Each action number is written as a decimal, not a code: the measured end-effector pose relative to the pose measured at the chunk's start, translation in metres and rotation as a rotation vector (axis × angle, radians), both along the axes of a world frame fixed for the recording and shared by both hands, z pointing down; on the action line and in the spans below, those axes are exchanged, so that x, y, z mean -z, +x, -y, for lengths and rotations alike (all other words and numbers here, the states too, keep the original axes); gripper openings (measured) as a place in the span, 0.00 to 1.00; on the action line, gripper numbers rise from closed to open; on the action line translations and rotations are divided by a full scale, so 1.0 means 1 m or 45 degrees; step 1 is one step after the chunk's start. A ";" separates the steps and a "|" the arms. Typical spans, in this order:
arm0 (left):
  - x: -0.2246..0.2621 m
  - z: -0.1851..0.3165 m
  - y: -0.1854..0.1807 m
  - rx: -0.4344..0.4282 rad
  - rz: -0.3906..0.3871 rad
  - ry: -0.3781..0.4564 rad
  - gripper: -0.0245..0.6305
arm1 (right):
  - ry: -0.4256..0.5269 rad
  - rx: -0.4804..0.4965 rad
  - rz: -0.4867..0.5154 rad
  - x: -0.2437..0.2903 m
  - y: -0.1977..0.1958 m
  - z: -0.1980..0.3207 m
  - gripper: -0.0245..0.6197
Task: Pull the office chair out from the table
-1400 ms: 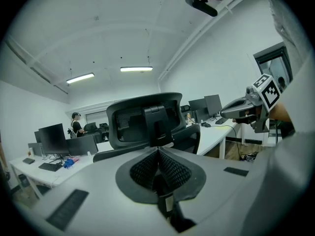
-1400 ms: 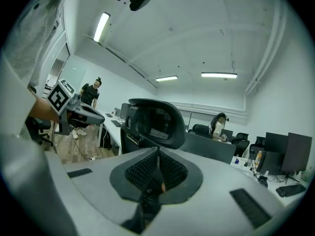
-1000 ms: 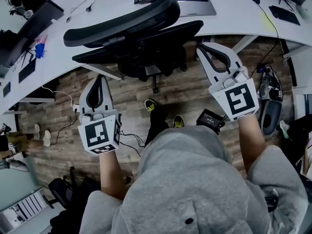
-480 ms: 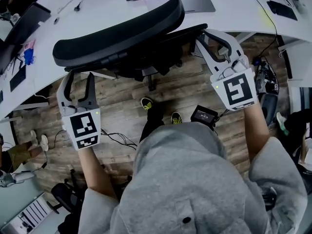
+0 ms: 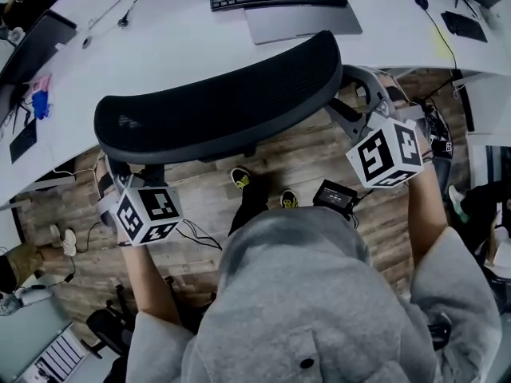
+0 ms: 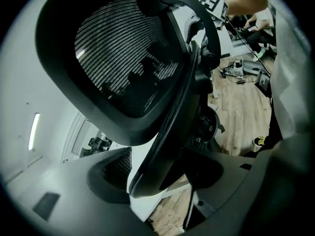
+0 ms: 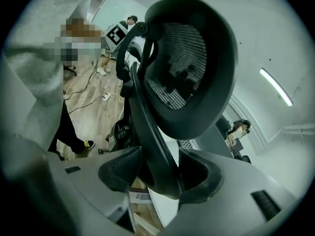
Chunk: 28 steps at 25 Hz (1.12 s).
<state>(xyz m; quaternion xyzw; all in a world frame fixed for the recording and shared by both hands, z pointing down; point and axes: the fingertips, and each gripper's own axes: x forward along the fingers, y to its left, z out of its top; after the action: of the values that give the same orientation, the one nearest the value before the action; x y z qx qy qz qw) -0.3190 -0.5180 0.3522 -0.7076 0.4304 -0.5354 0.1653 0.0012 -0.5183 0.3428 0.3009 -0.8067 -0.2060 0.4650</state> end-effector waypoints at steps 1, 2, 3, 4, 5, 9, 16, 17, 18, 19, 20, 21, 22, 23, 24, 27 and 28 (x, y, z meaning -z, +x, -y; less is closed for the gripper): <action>-0.003 0.002 0.000 -0.006 0.004 -0.006 0.49 | -0.004 0.004 -0.036 -0.004 -0.001 0.002 0.38; -0.005 0.005 -0.002 -0.012 0.021 -0.006 0.49 | -0.003 0.009 -0.069 -0.008 -0.002 0.005 0.39; -0.009 0.008 -0.004 -0.018 0.051 0.001 0.49 | 0.001 0.015 -0.103 -0.011 -0.004 0.008 0.39; -0.012 0.012 -0.008 -0.024 0.090 0.013 0.49 | 0.011 0.022 -0.140 -0.014 -0.006 0.011 0.39; -0.015 0.016 -0.010 -0.030 0.129 0.027 0.49 | 0.027 0.028 -0.184 -0.017 -0.006 0.015 0.39; -0.023 0.029 -0.011 -0.073 0.350 0.037 0.48 | 0.085 0.046 -0.423 -0.040 -0.002 0.031 0.38; -0.035 0.040 -0.020 -0.117 0.556 0.023 0.37 | 0.160 0.043 -0.497 -0.051 -0.006 0.045 0.30; -0.036 0.039 -0.020 -0.142 0.562 0.019 0.36 | 0.165 0.041 -0.494 -0.051 -0.006 0.045 0.30; -0.037 0.037 -0.019 -0.180 0.570 0.015 0.35 | 0.169 0.040 -0.491 -0.051 -0.006 0.045 0.30; -0.038 0.034 -0.018 -0.222 0.579 0.008 0.33 | 0.173 0.039 -0.487 -0.051 -0.005 0.045 0.30; -0.039 0.033 -0.017 -0.260 0.589 -0.006 0.31 | 0.179 0.036 -0.481 -0.050 -0.005 0.045 0.30; -0.040 0.032 -0.016 -0.292 0.596 -0.030 0.29 | 0.187 0.033 -0.474 -0.050 -0.005 0.045 0.30; -0.040 0.032 -0.014 -0.318 0.598 -0.054 0.25 | 0.193 0.032 -0.468 -0.050 -0.005 0.045 0.30; -0.041 0.032 -0.013 -0.340 0.594 -0.073 0.23 | 0.194 0.035 -0.467 -0.050 -0.005 0.045 0.30; -0.042 0.031 -0.013 -0.354 0.587 -0.085 0.21 | 0.189 0.045 -0.471 -0.051 -0.005 0.044 0.30; -0.049 0.028 -0.020 -0.336 0.564 -0.082 0.19 | 0.177 0.088 -0.492 -0.053 -0.005 0.040 0.26; -0.049 0.027 -0.022 -0.322 0.557 -0.077 0.19 | 0.178 0.099 -0.495 -0.053 -0.005 0.039 0.25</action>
<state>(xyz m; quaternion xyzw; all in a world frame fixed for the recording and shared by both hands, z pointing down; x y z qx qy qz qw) -0.3405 -0.5451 0.4017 -0.6277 0.2761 -0.6636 0.2990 -0.0036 -0.5578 0.3959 0.2559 -0.6966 -0.3334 0.5815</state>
